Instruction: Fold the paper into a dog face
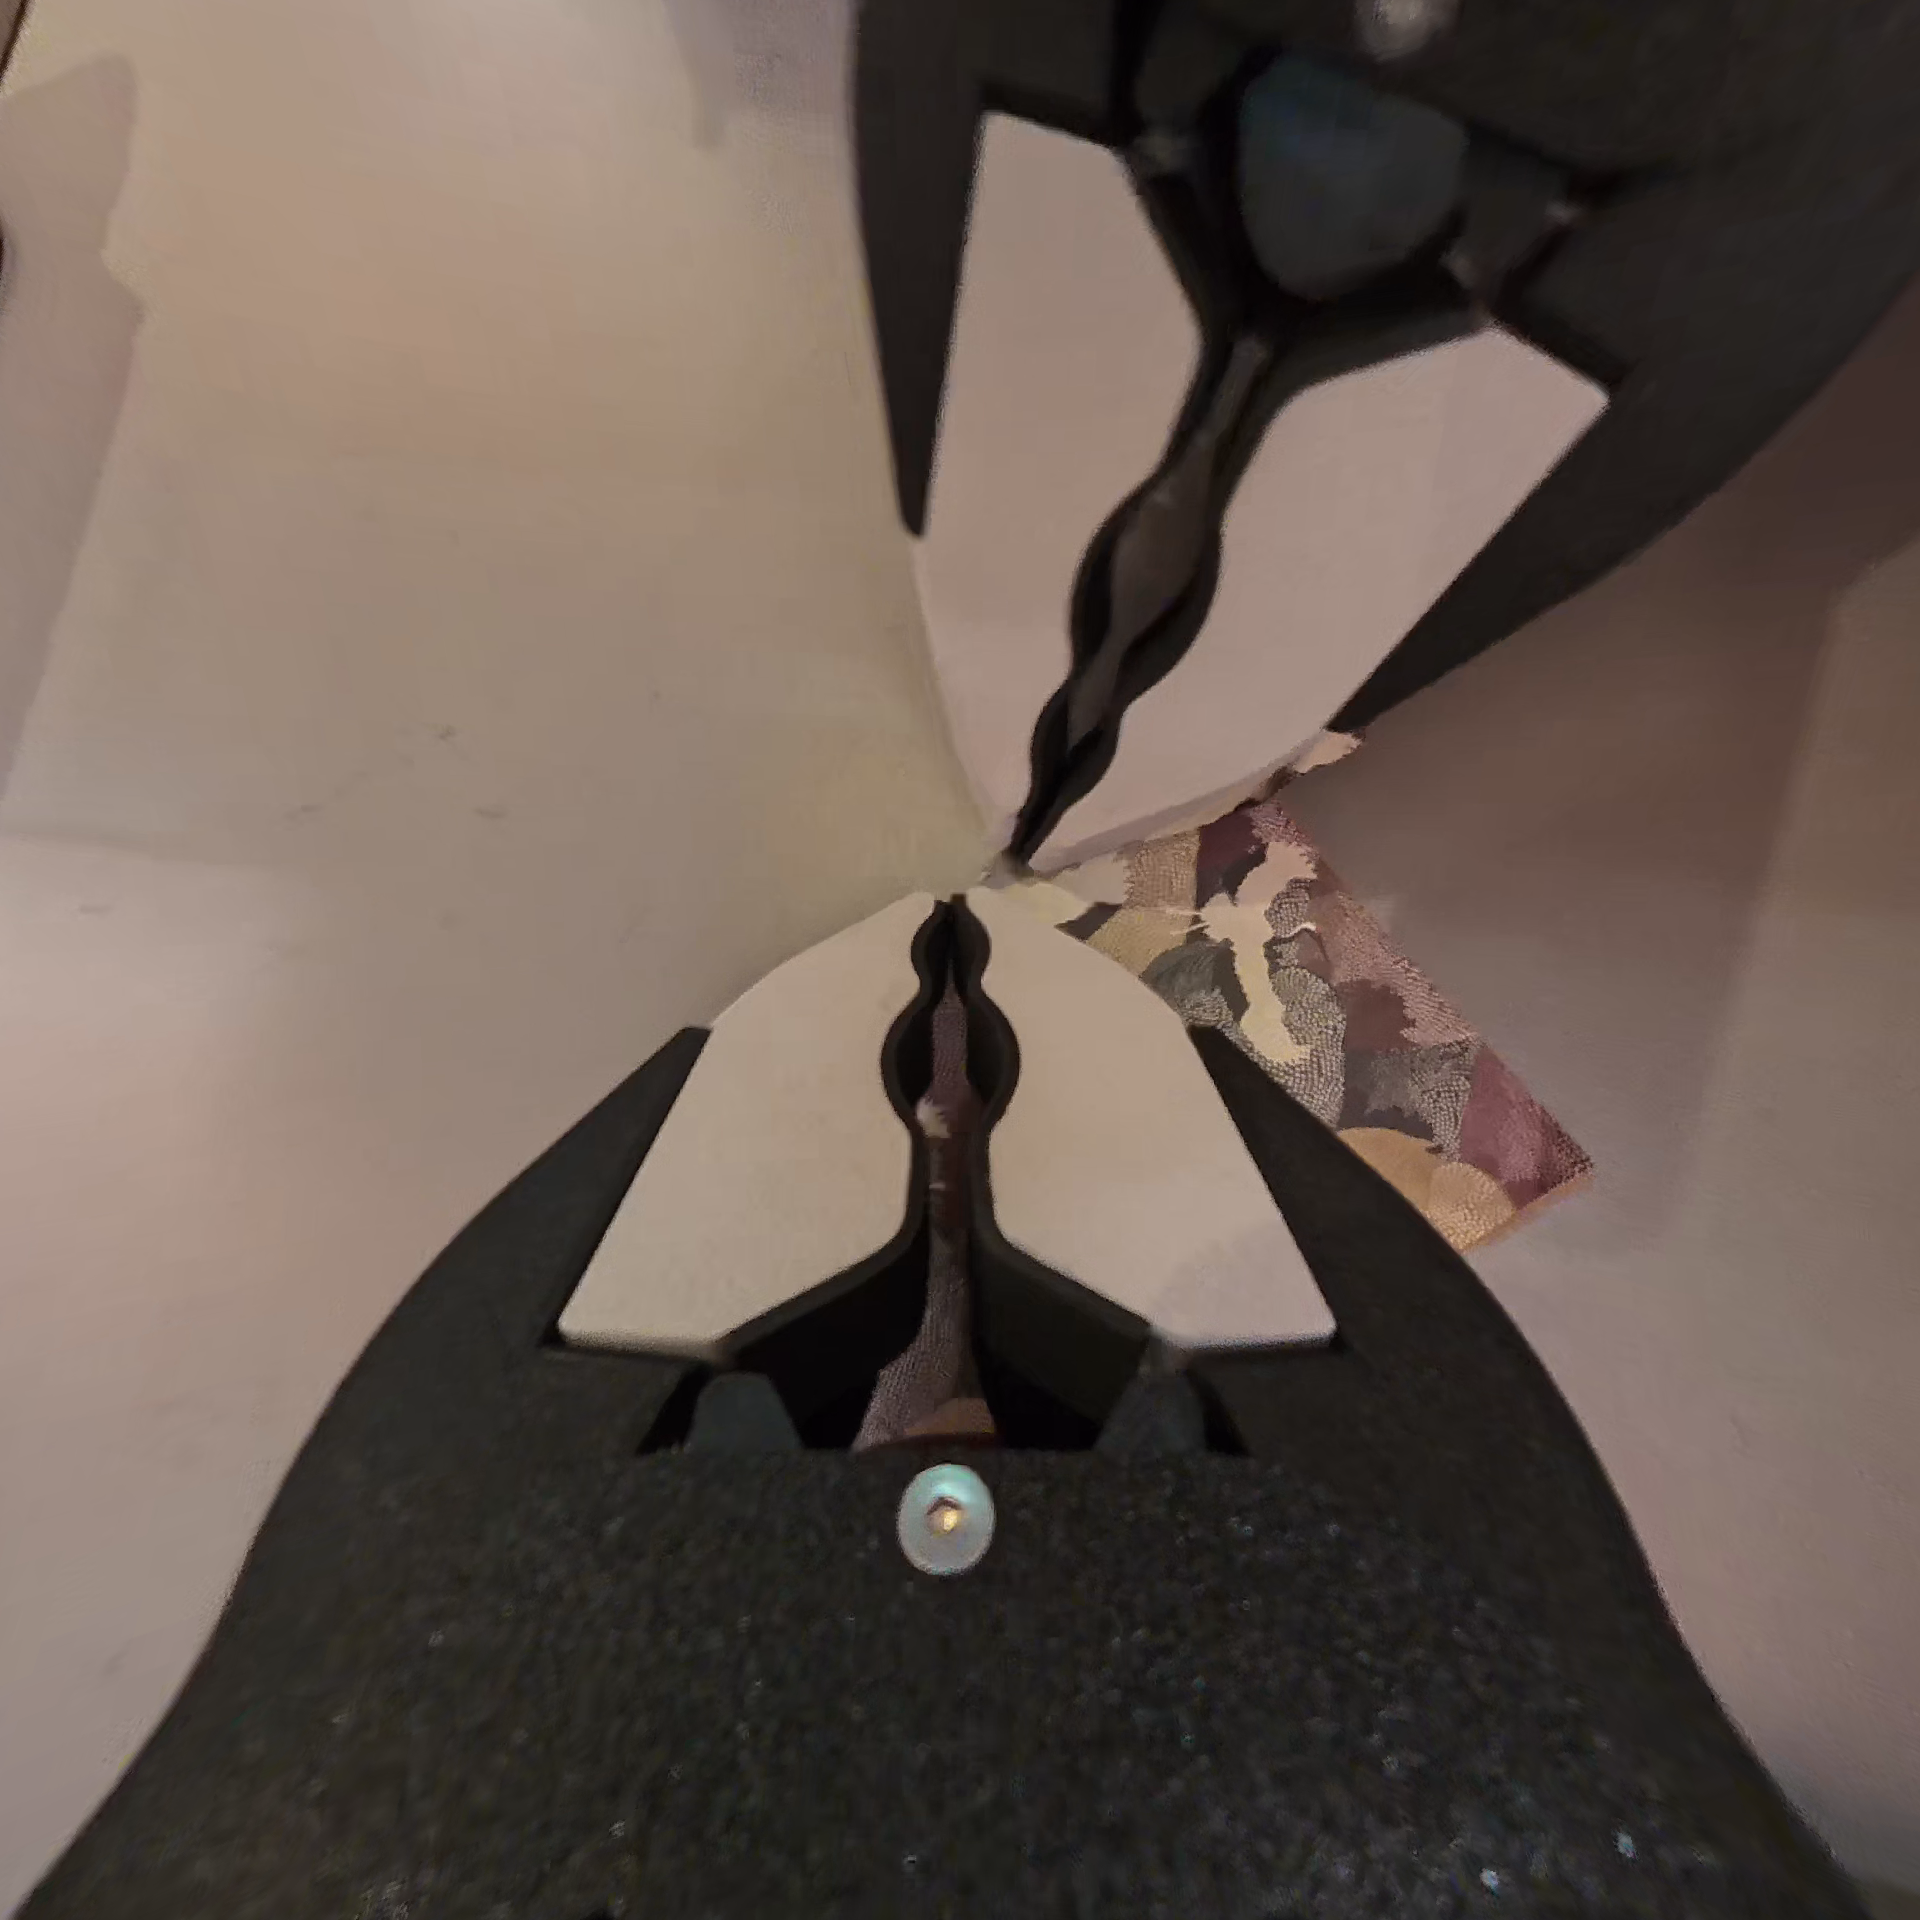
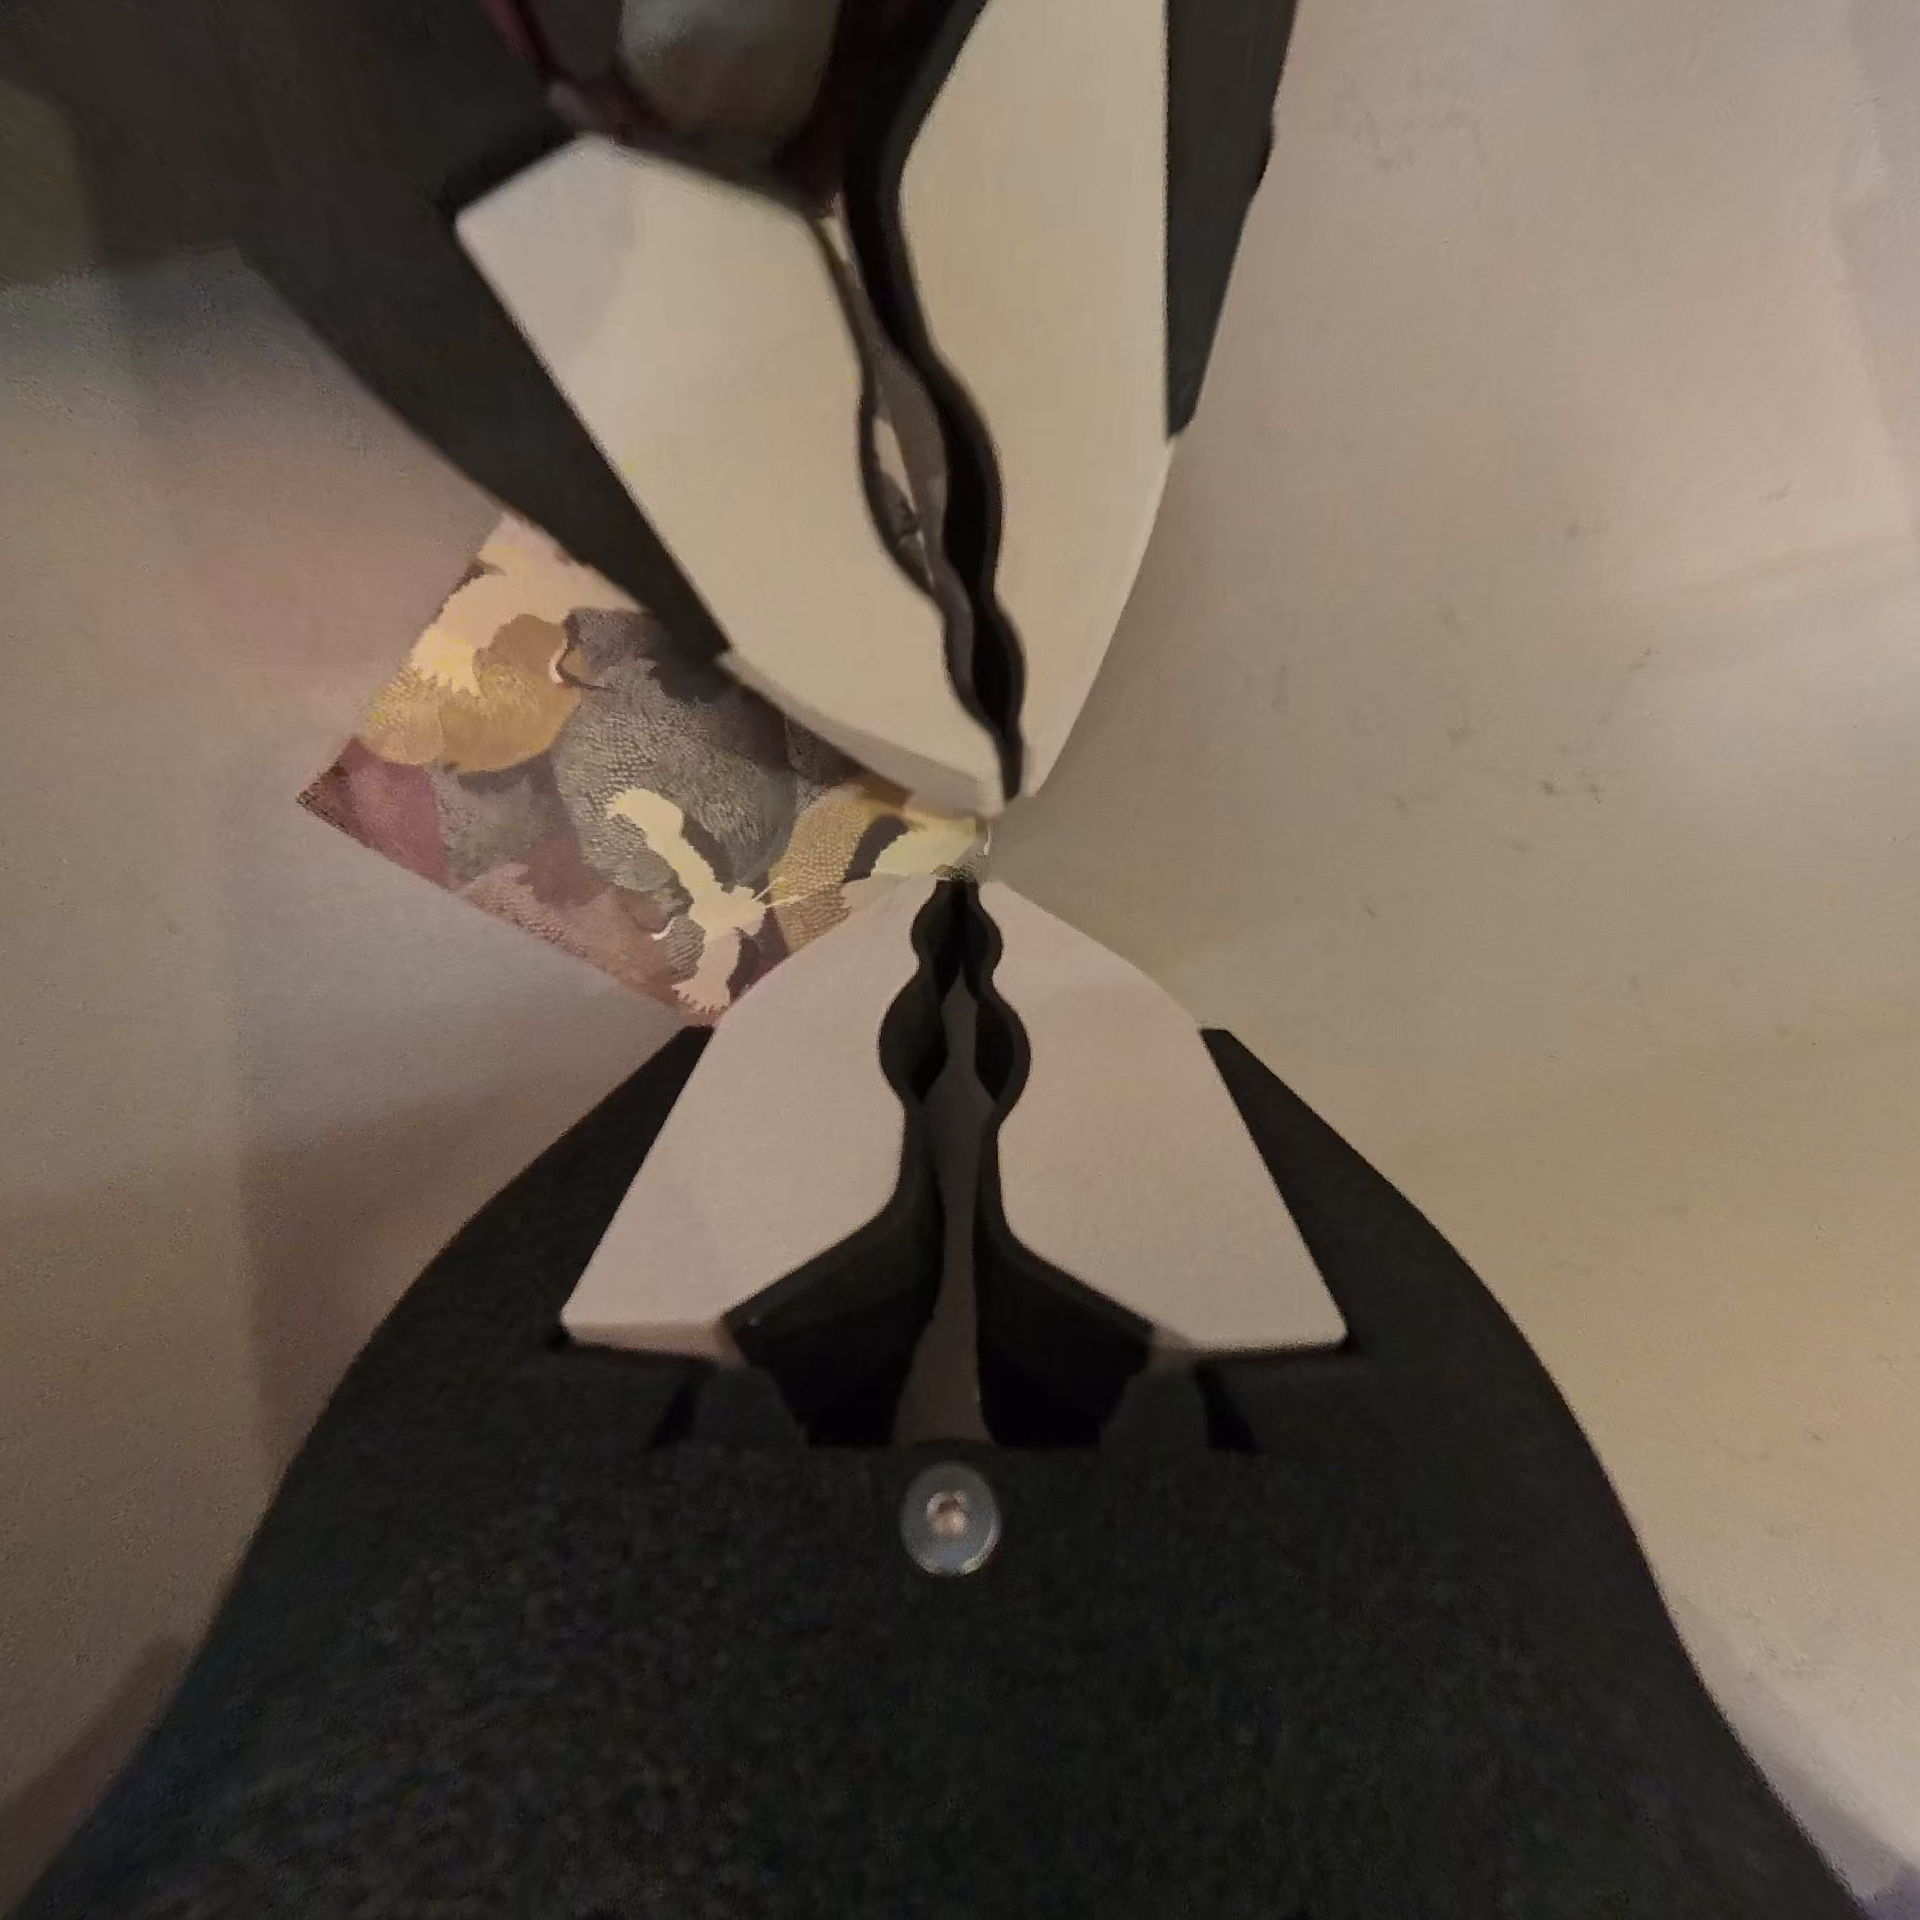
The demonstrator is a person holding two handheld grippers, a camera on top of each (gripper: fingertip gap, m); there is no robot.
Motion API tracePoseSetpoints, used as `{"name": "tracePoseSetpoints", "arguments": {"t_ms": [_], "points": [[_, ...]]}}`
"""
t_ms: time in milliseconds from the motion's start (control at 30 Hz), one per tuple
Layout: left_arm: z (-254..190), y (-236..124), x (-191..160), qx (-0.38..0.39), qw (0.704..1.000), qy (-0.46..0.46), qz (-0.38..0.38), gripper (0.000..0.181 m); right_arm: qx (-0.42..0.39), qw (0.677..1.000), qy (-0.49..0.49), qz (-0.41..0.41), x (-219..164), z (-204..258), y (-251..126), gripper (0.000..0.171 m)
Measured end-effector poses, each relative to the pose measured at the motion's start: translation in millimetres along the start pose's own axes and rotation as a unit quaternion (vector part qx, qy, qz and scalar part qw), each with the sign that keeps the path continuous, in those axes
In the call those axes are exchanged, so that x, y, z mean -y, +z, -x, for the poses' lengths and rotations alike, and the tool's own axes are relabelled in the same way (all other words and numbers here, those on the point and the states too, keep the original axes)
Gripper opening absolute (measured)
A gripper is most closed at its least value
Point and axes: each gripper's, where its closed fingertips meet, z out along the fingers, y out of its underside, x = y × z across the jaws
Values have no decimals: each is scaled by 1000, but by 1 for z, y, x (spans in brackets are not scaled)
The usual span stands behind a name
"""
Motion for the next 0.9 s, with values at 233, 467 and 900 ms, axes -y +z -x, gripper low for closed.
{"name": "tracePoseSetpoints", "arguments": {"t_ms": [233, 467, 900], "points": [[-4, -9, 18, -14, 996, -83, -15, 0, -11, 999, 15, -26, 0, 0, 0, 0], [-5, 9, 4, 5, 996, -80, 28, 0, -16, 999, 10, -27, 0, 0, 0, 0], [-5, 10, 2, 29, 999, -30, 24, 0, -24, 999, 38, -22, -5, 1, -4, 0]]}}
